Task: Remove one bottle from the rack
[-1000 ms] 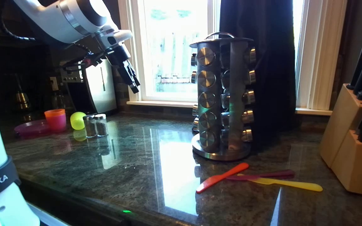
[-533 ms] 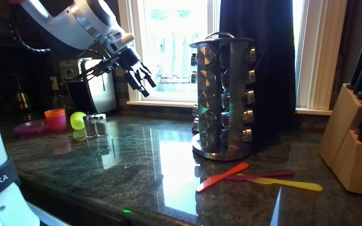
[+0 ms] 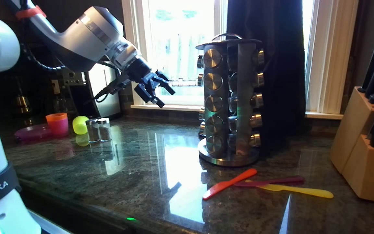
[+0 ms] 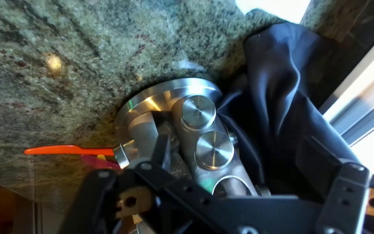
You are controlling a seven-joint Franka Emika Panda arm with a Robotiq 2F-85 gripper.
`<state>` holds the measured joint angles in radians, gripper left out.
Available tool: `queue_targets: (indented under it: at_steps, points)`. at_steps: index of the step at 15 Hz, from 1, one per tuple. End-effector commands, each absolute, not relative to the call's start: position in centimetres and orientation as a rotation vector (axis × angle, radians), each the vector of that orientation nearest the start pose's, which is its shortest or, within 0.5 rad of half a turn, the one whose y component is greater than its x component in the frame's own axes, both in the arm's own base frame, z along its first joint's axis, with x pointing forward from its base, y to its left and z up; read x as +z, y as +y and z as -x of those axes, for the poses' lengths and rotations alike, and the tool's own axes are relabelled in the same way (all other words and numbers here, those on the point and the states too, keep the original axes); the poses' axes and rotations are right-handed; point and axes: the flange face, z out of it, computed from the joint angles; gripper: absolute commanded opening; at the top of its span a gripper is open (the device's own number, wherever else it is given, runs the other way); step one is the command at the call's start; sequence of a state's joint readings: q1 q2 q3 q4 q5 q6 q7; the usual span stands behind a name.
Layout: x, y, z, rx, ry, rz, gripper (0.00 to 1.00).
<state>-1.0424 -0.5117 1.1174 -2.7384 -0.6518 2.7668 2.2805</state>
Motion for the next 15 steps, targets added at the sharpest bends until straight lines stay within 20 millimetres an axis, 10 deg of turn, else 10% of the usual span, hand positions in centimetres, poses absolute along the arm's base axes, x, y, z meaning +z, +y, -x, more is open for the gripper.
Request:
queue_targets:
  at_steps: [1, 15]
  points:
    - [30.7, 2.3, -40.7, -1.208, 2.236, 2.158, 1.00]
    - [26.2, 0.0, -40.7, -1.199, 2.273, 2.362, 1.00]
